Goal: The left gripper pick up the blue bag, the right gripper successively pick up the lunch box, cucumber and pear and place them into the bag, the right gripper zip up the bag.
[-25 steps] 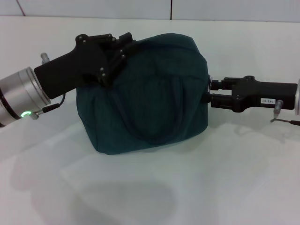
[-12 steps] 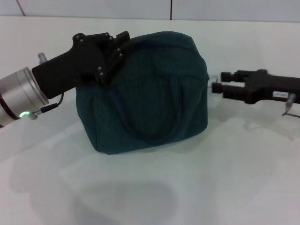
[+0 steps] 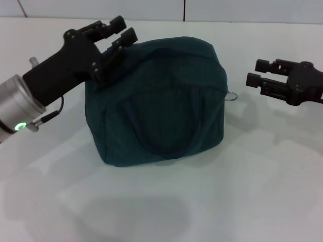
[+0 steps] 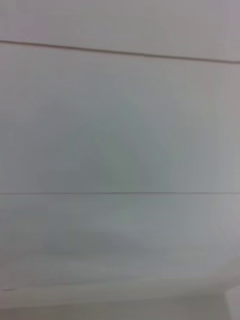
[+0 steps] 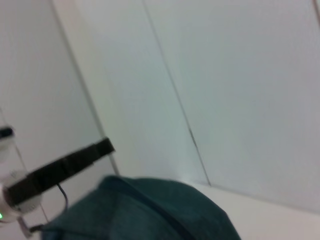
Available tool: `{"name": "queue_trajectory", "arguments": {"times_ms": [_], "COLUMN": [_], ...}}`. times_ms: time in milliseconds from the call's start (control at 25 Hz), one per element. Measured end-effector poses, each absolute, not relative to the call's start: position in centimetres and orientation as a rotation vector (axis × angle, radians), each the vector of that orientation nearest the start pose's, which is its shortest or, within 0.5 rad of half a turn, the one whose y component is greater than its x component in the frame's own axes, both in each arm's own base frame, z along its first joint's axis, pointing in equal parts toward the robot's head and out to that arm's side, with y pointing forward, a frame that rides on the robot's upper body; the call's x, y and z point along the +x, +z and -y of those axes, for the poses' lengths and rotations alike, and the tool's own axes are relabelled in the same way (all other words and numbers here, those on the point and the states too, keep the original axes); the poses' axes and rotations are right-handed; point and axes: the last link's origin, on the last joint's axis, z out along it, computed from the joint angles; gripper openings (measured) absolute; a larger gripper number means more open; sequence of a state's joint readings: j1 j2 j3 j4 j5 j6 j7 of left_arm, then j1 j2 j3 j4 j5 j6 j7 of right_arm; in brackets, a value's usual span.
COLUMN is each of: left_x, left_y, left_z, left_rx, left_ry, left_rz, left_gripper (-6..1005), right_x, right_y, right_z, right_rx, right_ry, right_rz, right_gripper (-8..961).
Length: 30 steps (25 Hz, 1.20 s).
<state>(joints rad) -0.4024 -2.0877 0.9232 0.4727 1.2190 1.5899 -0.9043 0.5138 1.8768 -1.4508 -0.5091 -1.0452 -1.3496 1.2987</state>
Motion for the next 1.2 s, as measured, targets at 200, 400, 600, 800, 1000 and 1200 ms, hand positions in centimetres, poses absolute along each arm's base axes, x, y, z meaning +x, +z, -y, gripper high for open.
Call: {"name": "queue_trajectory", "arguments": {"times_ms": [200,400,600,800,1000,1200], "left_x": [-24.7,-25.0,-25.9,-26.2,-26.4,-26.4], "left_y": [1.9,1.2,0.6,0.4,0.4,0.4], "left_z": [-29.4,-27.1,-26.0,-25.3,-24.9,-24.9], "left_rx": [-2.251,-2.335,-2.307,-2.297,-2.292,-2.287], "left_ry": [-1.349,-1.37,-1.365,-1.371,-1.366,-1.366], "left_rz": [0.232,0.173,0.213,0.205,0.2,0.199], "left_gripper": [403,563,666,707,716,795], "right_x": [22.0,20.4,19.5,19.3,19.3,19.3], "right_y": [1.9,1.6,0.1,-0.5,-0.6,-0.7], "right_z": [-34.1,-32.3,-31.6,-31.6,-31.5,-31.8], "right_rx": [-2.678,-2.732,-2.67,-2.611,-2.608,-2.586], "right_ry": [1.095,1.211,1.259,1.271,1.272,1.267], "right_rz": [-0.406,-0.132,-0.003,0.005,0.007,0.002], "right_gripper": [544,544,543,543,543,555]}}
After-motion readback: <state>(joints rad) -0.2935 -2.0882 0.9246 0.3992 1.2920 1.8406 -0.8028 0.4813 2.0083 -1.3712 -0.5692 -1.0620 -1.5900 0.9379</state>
